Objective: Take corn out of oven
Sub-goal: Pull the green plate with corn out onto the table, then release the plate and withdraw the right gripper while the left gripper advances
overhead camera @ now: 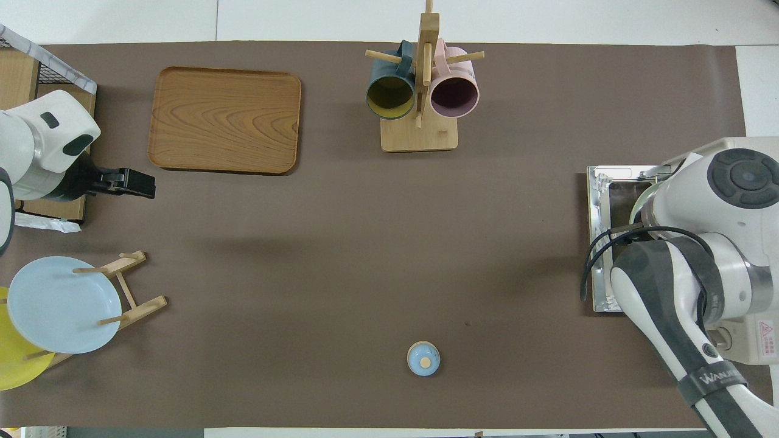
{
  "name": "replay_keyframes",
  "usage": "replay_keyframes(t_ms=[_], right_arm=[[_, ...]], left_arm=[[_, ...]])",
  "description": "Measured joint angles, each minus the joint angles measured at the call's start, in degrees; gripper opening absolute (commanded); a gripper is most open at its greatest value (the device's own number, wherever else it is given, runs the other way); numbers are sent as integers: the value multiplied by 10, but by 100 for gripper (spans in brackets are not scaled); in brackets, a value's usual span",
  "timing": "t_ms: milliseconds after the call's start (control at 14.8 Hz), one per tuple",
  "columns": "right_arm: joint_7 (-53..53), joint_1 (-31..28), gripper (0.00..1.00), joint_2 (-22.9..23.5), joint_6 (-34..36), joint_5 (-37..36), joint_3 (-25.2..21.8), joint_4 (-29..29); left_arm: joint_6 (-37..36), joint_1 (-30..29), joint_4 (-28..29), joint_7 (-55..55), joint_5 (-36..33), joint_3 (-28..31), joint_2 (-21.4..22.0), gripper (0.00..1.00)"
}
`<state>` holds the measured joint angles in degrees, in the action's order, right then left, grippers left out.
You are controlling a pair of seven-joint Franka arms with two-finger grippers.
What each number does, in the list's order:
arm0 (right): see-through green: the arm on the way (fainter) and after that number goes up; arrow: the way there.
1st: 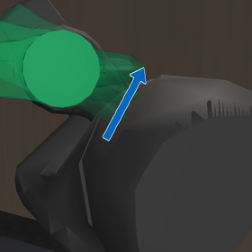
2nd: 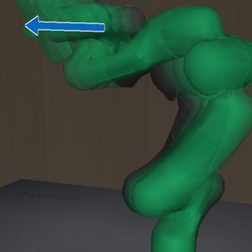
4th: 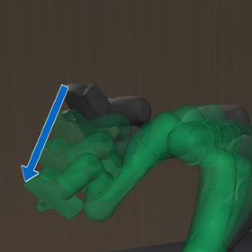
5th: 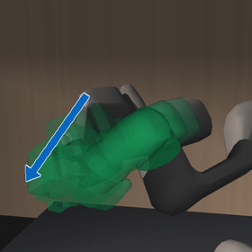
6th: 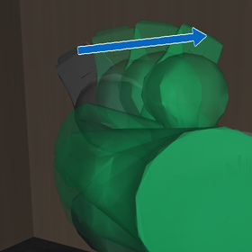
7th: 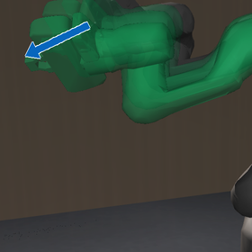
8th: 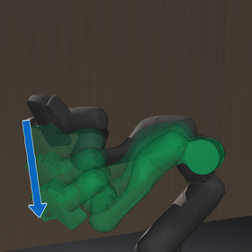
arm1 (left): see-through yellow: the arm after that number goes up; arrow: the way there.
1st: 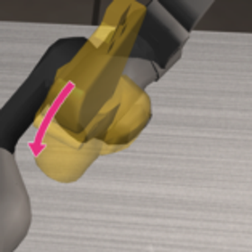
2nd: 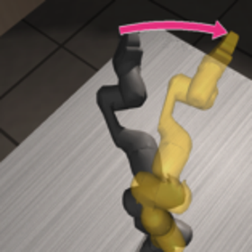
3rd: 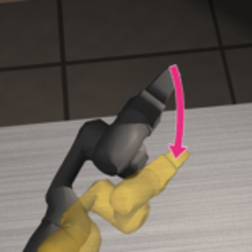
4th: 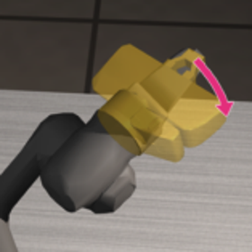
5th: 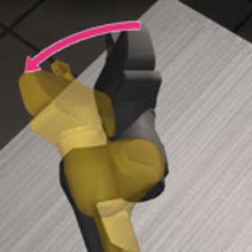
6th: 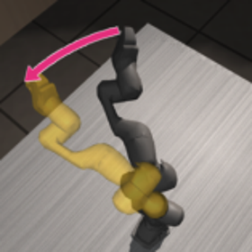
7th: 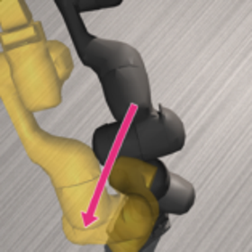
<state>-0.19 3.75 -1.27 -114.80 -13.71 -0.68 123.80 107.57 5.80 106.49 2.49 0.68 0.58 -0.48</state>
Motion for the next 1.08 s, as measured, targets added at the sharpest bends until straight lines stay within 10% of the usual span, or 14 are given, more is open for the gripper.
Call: replay_keyframes(t_ms=[607, 1080], right_arm=[[-271, 237, 0, 89, 106, 16, 9, -157], [-452, 363, 0, 338, 197, 24, 40, -463]], left_arm=[[13, -2, 0, 0, 0, 4, 0, 100], [21, -10, 0, 15, 0, 7, -3, 100]])
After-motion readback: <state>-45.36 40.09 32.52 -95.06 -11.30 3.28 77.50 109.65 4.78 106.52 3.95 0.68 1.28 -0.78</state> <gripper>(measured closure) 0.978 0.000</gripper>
